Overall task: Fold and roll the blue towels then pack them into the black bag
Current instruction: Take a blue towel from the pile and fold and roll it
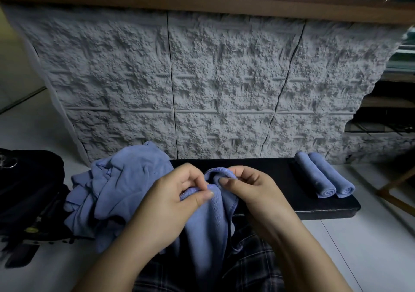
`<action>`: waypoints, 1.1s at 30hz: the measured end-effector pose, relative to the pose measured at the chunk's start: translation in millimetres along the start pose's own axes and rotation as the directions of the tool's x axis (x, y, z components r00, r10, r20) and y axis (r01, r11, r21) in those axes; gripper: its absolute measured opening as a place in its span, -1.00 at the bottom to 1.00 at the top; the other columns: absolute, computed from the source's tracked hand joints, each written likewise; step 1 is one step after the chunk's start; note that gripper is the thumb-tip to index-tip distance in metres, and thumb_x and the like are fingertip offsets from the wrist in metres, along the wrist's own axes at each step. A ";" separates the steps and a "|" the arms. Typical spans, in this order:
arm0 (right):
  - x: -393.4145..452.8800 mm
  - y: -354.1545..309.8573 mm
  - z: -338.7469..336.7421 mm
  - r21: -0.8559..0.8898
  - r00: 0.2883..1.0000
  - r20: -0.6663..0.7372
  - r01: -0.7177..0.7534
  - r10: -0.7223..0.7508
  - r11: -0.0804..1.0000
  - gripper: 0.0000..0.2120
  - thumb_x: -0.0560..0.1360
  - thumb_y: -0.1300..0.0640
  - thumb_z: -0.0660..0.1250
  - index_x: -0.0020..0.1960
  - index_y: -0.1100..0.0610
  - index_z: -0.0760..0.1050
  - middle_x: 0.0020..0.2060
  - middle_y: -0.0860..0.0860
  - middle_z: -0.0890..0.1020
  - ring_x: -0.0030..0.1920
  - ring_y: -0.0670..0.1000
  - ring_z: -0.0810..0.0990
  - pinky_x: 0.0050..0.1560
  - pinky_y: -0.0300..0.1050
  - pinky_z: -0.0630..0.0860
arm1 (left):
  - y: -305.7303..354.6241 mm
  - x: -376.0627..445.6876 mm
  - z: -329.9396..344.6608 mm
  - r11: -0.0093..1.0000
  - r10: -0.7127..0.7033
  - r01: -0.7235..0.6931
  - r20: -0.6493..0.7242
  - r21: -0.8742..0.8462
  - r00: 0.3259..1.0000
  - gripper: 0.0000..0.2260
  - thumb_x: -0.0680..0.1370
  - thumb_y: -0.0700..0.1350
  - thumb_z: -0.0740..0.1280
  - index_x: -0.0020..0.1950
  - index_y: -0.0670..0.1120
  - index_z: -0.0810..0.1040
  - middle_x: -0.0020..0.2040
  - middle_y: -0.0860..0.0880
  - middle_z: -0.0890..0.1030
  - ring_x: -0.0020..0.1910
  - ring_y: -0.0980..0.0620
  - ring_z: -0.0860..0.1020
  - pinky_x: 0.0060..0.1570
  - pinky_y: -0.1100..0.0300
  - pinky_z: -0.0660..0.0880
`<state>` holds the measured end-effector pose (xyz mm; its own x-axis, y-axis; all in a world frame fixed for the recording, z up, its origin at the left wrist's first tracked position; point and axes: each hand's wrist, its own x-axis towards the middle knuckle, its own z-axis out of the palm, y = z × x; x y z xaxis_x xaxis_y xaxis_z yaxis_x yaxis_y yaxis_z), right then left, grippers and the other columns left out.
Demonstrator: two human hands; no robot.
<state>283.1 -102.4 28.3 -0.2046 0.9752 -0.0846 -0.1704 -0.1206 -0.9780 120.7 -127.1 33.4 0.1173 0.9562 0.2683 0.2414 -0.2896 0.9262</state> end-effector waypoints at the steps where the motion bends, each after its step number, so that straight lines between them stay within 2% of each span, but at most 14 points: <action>1: -0.2 -0.1 -0.4 0.024 1.000 -0.010 -0.008 0.008 1.000 -0.92 0.31 0.17 0.48 -0.30 0.09 0.58 -0.28 0.20 0.45 -0.22 0.13 0.30 -0.27 -0.08 0.19 | 2.6 -0.3 0.8 0.998 0.020 -0.020 -0.001 -0.064 1.000 -0.91 0.36 -0.13 0.37 -0.23 0.06 0.50 -0.29 0.06 0.61 -0.22 0.24 0.55 -0.13 0.44 0.41; 3: -1.9 -0.6 -0.4 0.055 1.000 -0.006 -0.017 0.018 0.998 -0.89 0.37 0.23 0.47 -0.31 0.15 0.58 -0.28 0.21 0.47 -0.23 0.13 0.33 -0.27 -0.10 0.26 | 6.3 -0.4 3.0 0.985 0.061 -0.061 -0.010 -0.162 0.998 -0.86 0.38 -0.20 0.35 -0.20 0.05 0.53 -0.22 0.06 0.64 -0.14 0.22 0.59 -0.09 0.44 0.43; 5: -5.3 -3.4 1.8 0.042 0.999 0.034 -0.025 0.023 0.999 -0.84 0.35 0.16 0.50 -0.21 0.25 0.60 -0.24 0.24 0.49 -0.18 0.16 0.36 -0.23 -0.07 0.27 | 8.7 -1.0 4.6 0.969 0.091 -0.091 -0.010 -0.229 0.996 -0.88 0.39 -0.25 0.32 -0.20 -0.02 0.53 -0.19 0.06 0.67 -0.10 0.18 0.62 -0.08 0.43 0.44; 7: -7.2 -4.1 4.5 0.011 0.996 0.082 -0.019 0.018 1.000 -0.77 0.36 0.09 0.50 -0.14 0.25 0.63 -0.22 0.27 0.50 -0.15 0.16 0.35 -0.21 -0.06 0.24 | 11.1 -2.1 5.4 0.952 0.116 -0.109 0.007 -0.285 0.993 -0.91 0.41 -0.28 0.30 -0.17 -0.11 0.50 -0.14 0.01 0.69 -0.04 0.12 0.63 -0.05 0.41 0.46; 10: -7.4 -4.6 9.2 0.002 0.994 0.110 0.005 -0.006 1.000 -0.73 0.38 0.02 0.45 -0.10 0.23 0.63 -0.16 0.25 0.48 -0.10 0.17 0.32 -0.18 -0.04 0.19 | 12.9 -1.2 4.5 0.945 0.114 -0.115 -0.022 -0.307 0.993 -0.83 0.43 -0.26 0.28 -0.21 0.01 0.53 -0.12 -0.07 0.68 -0.03 0.08 0.62 -0.02 0.37 0.46; 13: -7.9 -5.5 11.5 -0.007 0.993 0.118 -0.009 0.010 1.000 -0.77 0.44 0.05 0.43 -0.10 0.24 0.62 -0.18 0.22 0.45 -0.14 0.16 0.28 -0.24 -0.10 0.17 | 11.5 1.3 5.1 0.982 0.074 -0.088 -0.084 -0.169 0.994 -0.81 0.45 -0.19 0.30 -0.20 0.12 0.55 -0.18 0.08 0.65 -0.10 0.21 0.59 -0.05 0.43 0.42; 15: -8.7 -6.7 12.4 -0.025 0.991 0.128 -0.026 0.029 0.999 -0.85 0.48 0.13 0.39 -0.14 0.22 0.64 -0.26 0.21 0.47 -0.25 0.10 0.32 -0.33 -0.18 0.29 | 7.5 2.5 5.4 0.997 0.046 -0.054 -0.140 -0.054 0.989 -0.83 0.48 -0.14 0.32 -0.15 0.16 0.53 -0.19 0.18 0.64 -0.11 0.25 0.58 -0.06 0.42 0.42; 18: -10.9 -10.2 13.4 -0.013 0.988 0.149 -0.032 0.034 0.999 -0.84 0.51 0.20 0.32 -0.12 0.26 0.64 -0.24 0.21 0.55 -0.23 0.08 0.46 -0.28 -0.20 0.46 | 3.6 3.7 3.9 0.997 0.038 -0.024 -0.197 0.072 0.980 -0.85 0.38 0.00 0.34 -0.10 0.23 0.52 -0.17 0.21 0.63 -0.13 0.21 0.59 -0.05 0.22 0.48; 20: -11.4 -11.0 12.5 -0.022 0.985 0.170 -0.020 0.024 1.000 -0.82 0.53 0.22 0.28 -0.07 0.28 0.63 -0.22 0.22 0.58 -0.23 0.08 0.51 -0.27 -0.21 0.50 | 2.7 4.0 3.1 0.987 0.071 -0.040 -0.201 0.154 0.977 -0.83 0.35 0.03 0.37 -0.08 0.22 0.53 -0.17 0.22 0.62 -0.13 0.23 0.59 -0.07 0.27 0.48; 23: -10.3 -9.8 11.3 -0.040 0.974 0.226 -0.005 0.014 0.999 -0.79 0.59 0.25 0.21 0.01 0.26 0.61 -0.13 0.29 0.57 -0.10 0.16 0.48 -0.10 -0.03 0.45 | 3.4 4.9 2.0 0.960 0.157 -0.103 -0.197 0.260 0.968 -0.92 0.34 0.00 0.40 -0.19 0.14 0.58 -0.16 0.23 0.60 -0.12 0.26 0.56 -0.14 0.47 0.40; 25: -9.3 -8.4 10.0 -0.048 0.964 0.267 -0.004 0.017 0.999 -0.77 0.58 0.18 0.19 0.03 0.20 0.61 -0.10 0.29 0.52 -0.06 0.18 0.42 -0.02 0.11 0.33 | 2.8 5.3 1.1 0.944 0.194 -0.131 -0.192 0.301 0.962 -0.93 0.35 -0.02 0.40 -0.20 0.15 0.58 -0.15 0.23 0.59 -0.12 0.27 0.56 -0.14 0.48 0.38; 28: -8.1 -7.2 8.3 -0.069 0.954 0.300 -0.005 0.025 0.998 -0.74 0.53 0.11 0.17 0.05 0.14 0.61 -0.12 0.34 0.49 -0.03 0.17 0.36 -0.01 0.14 0.27 | 2.3 5.0 -0.2 0.938 0.196 -0.130 -0.183 0.321 0.963 -0.85 0.36 0.01 0.39 -0.09 0.19 0.55 -0.14 0.23 0.58 -0.11 0.26 0.55 -0.14 0.45 0.40; 33: -9.2 -5.7 5.5 -0.157 0.946 0.325 0.036 0.017 0.987 -0.72 0.53 0.13 0.13 0.05 0.11 0.60 -0.12 0.32 0.52 -0.07 0.13 0.42 0.00 0.13 0.35 | 2.0 3.6 -0.5 0.903 0.227 -0.155 -0.140 0.402 0.964 -0.82 0.38 0.11 0.35 -0.04 0.21 0.49 -0.10 0.24 0.56 -0.09 0.25 0.53 -0.14 0.39 0.41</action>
<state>280.6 -111.8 35.7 -0.5097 0.8596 -0.0348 -0.0241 -0.0547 -0.9982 121.2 -124.2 36.4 0.0331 0.8618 0.5062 0.5866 -0.4269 0.6883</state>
